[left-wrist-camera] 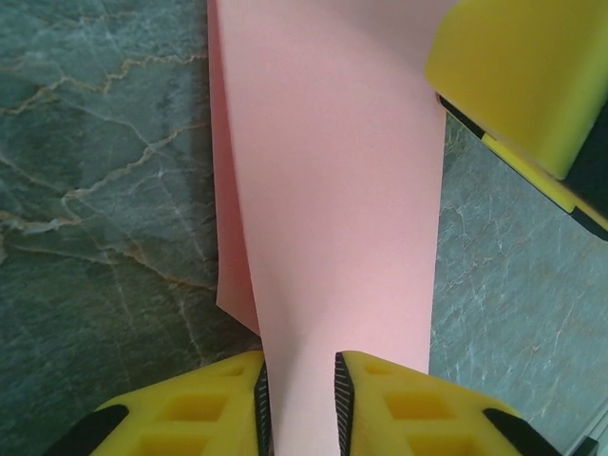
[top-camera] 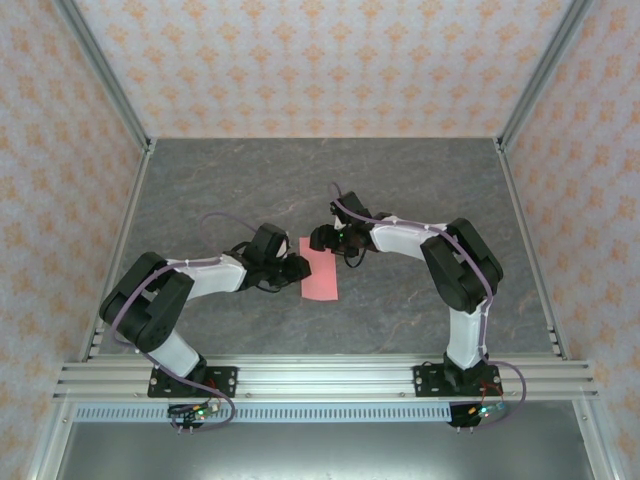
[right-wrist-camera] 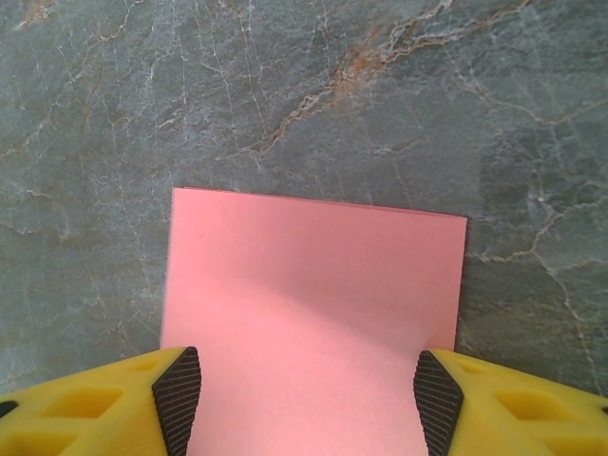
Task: Fold a paper plane with a square sheet of paper (fold left side to right side)
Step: Third fold the triangle at the center of the table.
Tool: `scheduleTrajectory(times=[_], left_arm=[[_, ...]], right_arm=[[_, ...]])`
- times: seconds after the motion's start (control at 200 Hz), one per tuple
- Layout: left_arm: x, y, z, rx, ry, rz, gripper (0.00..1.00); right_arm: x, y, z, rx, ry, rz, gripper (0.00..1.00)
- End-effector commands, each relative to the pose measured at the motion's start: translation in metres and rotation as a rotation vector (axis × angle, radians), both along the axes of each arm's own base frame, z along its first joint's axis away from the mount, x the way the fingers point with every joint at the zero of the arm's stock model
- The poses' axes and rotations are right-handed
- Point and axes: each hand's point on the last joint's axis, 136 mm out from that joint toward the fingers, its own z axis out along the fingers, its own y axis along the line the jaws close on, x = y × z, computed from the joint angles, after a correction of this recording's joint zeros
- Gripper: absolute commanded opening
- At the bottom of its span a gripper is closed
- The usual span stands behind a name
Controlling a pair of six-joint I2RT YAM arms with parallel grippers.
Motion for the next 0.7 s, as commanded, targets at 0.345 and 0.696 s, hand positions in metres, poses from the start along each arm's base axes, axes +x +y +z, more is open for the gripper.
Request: scheduleTrajectory(times=[0.345,0.696], left_arm=[[0.003,0.000,0.016,-0.053,0.002,0.069,0.02],[0.000,-0.011,0.023,-0.106,0.046,0.087,0.02]], right_arm=[[-0.015,-0.046,0.064,-0.078,-0.291,0.006,0.80],[-0.132,-0.048,0.065,-0.172,-0.553,0.273,0.81]])
